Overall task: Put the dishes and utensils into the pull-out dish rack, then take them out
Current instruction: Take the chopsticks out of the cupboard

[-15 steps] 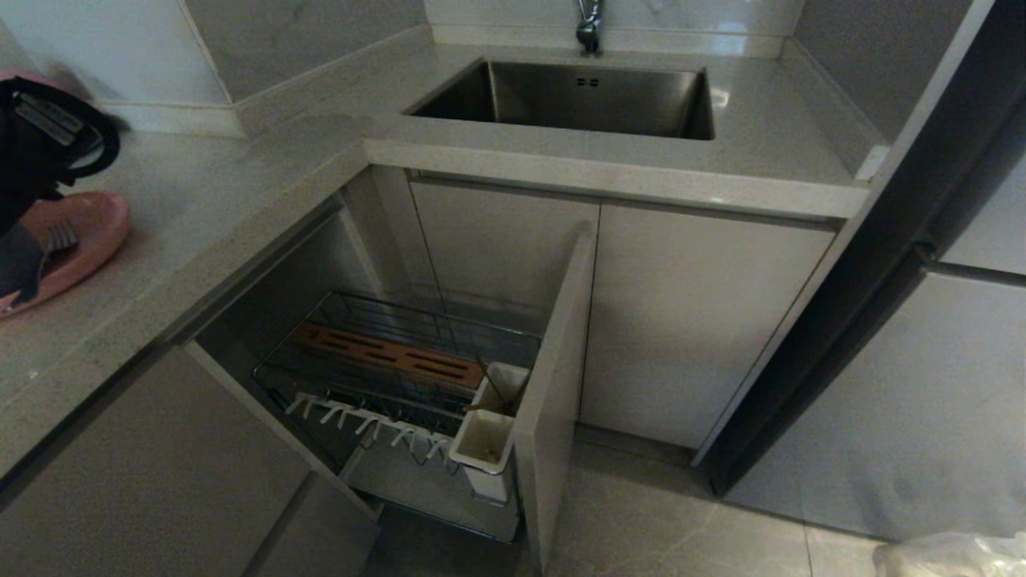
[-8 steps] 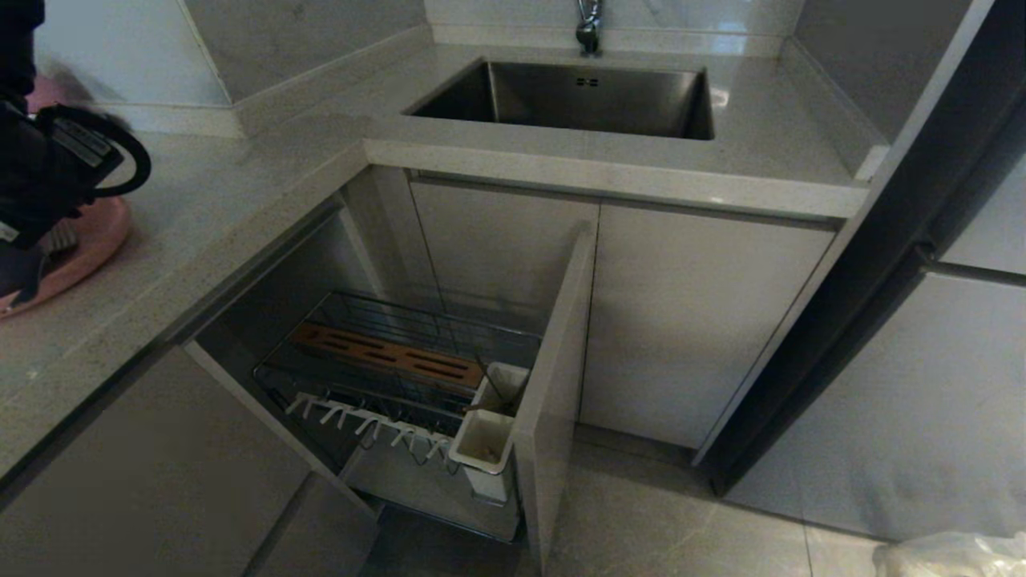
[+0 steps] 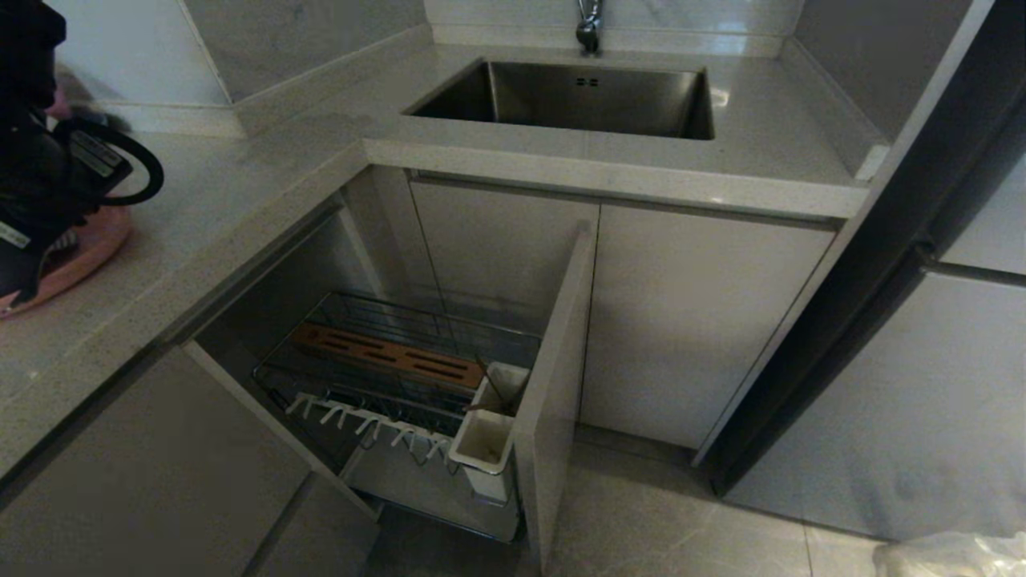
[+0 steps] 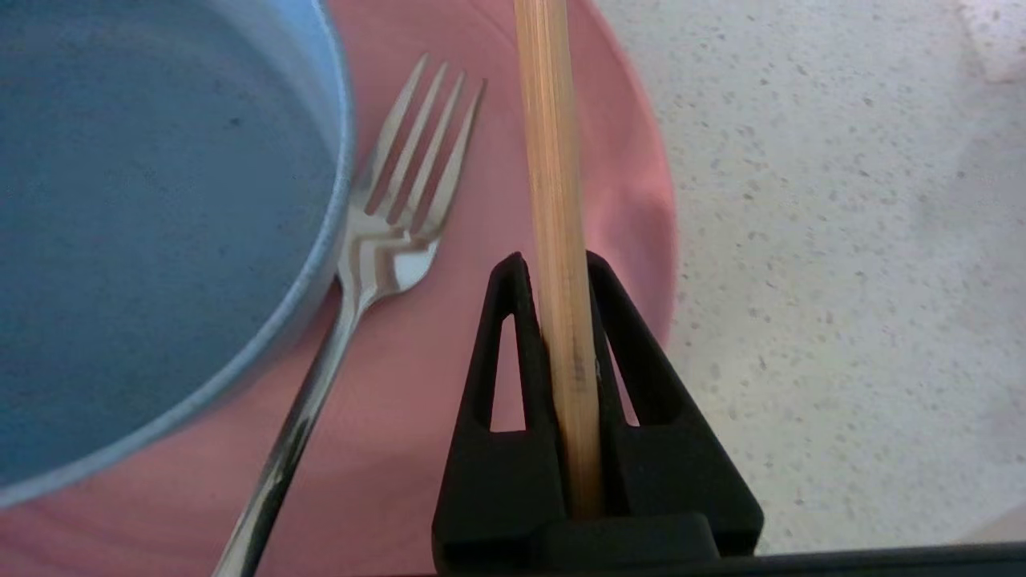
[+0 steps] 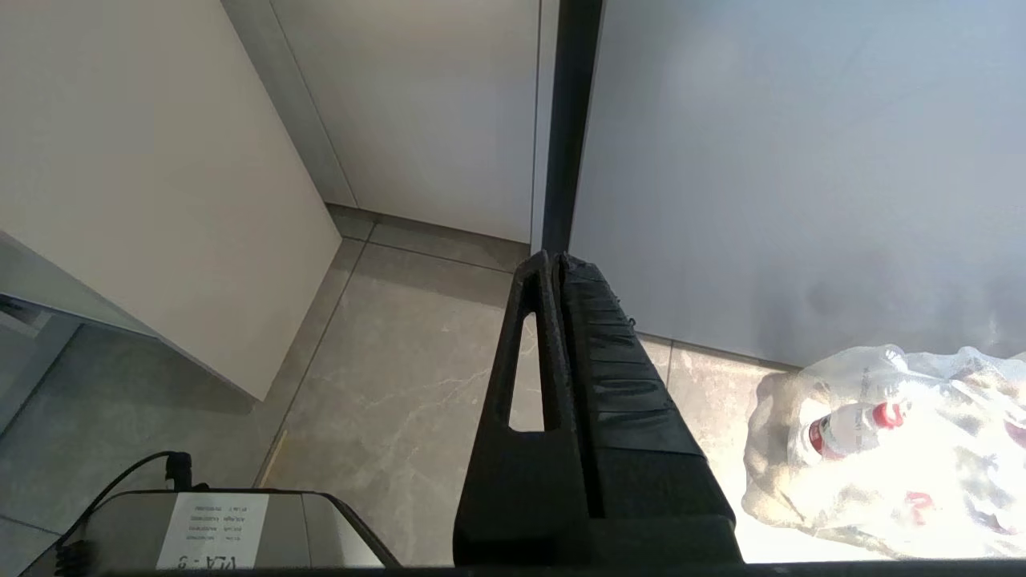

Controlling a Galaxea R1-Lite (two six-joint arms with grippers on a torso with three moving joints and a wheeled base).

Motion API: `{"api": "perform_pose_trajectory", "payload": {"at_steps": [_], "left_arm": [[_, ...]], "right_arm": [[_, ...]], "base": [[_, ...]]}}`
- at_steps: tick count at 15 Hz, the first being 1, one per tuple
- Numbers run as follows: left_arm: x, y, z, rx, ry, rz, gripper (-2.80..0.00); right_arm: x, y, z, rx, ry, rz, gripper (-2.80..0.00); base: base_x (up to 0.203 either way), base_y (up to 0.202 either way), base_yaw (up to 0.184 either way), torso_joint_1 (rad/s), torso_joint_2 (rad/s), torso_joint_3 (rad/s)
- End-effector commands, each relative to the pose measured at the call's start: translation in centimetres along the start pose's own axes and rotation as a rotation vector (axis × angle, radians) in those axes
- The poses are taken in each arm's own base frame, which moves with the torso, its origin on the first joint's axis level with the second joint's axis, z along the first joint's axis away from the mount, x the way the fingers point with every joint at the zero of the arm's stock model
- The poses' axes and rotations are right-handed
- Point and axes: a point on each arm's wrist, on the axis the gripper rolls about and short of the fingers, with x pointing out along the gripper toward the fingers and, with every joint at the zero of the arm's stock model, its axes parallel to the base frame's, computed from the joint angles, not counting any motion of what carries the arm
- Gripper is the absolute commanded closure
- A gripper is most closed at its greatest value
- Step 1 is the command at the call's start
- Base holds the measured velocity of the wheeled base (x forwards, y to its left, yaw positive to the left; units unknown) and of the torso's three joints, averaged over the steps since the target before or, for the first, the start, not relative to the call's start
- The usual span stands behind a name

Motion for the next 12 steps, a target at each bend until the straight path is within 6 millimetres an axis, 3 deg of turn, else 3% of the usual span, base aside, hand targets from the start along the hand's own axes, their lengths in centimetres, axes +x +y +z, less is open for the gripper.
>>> {"api": "perform_pose_trajectory", "payload": {"at_steps": [1,12], "left_arm": [[0.15,0.05,-0.06,-0.001,-0.002,0.012,0.00],[0.11,0.15,-0.06,0.002,-0.014,0.029,0.00]], "right_arm": [[0.00,0.00,0.00,-0.001,0.001,0.001,0.00],[0.00,0.00,0.00,0.001,0.001,0.001,0.00]], "base": [[0.000,0.000,0.000,0.000,0.00,0.000],[0.000,0.000,0.000,0.000,0.00,0.000]]}}
